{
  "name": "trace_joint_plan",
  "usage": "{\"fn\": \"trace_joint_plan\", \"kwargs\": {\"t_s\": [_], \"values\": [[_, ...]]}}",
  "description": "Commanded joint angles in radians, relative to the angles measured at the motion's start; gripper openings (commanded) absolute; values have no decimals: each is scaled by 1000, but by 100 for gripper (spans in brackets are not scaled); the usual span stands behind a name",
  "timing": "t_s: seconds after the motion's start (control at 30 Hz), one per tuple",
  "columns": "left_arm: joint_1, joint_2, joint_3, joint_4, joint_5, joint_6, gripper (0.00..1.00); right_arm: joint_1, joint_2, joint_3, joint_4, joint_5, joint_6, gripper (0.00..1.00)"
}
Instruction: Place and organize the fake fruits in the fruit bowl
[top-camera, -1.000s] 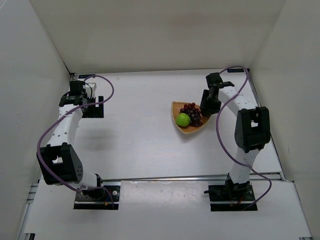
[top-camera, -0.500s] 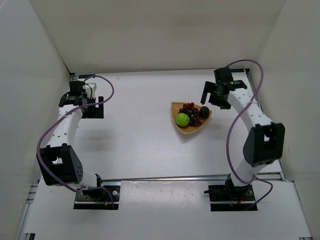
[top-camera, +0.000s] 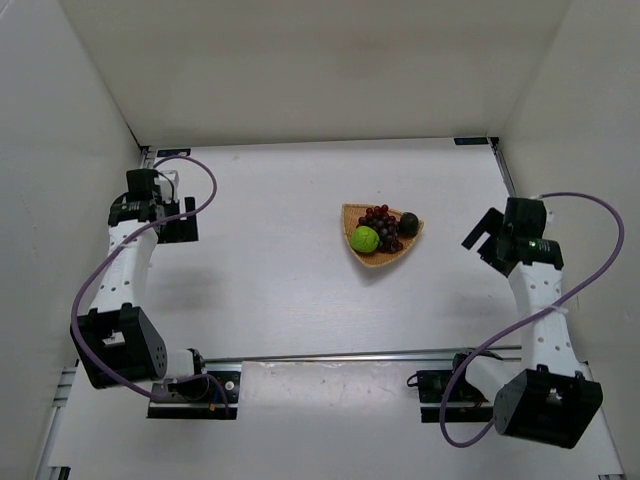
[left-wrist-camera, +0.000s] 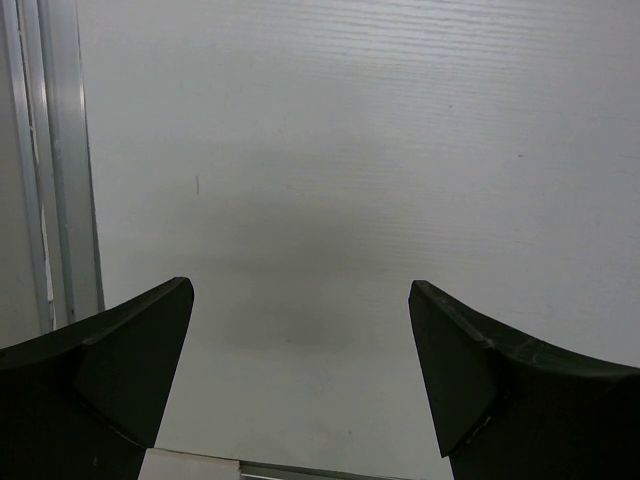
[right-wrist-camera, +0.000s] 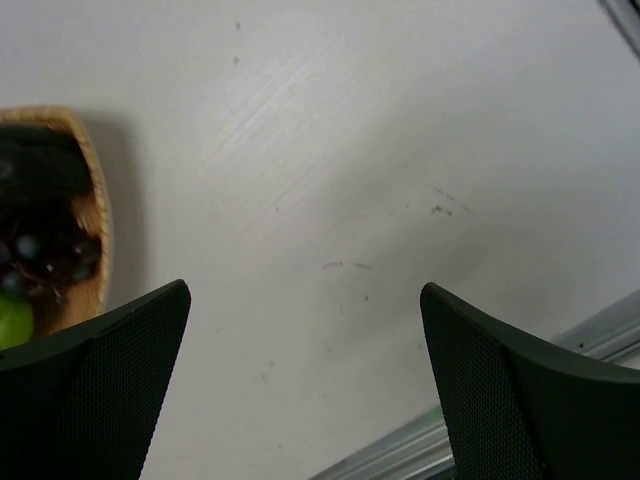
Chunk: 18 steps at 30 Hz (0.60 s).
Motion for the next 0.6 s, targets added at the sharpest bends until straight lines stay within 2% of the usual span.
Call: {"fn": "trace_joint_plan", "kwargs": {"t_s": [0.0,0.13,0.57], "values": [[26,-69,-26,-2,-21,-23,100,2,-56,-31,15,1,40,100],[46,-92,-45,8,-21,-32,100,2,-90,-43,15,-36,60,100],[55,-186,-91,8,6,-32,100,2,-156,-61,6,-18,69,100]]}}
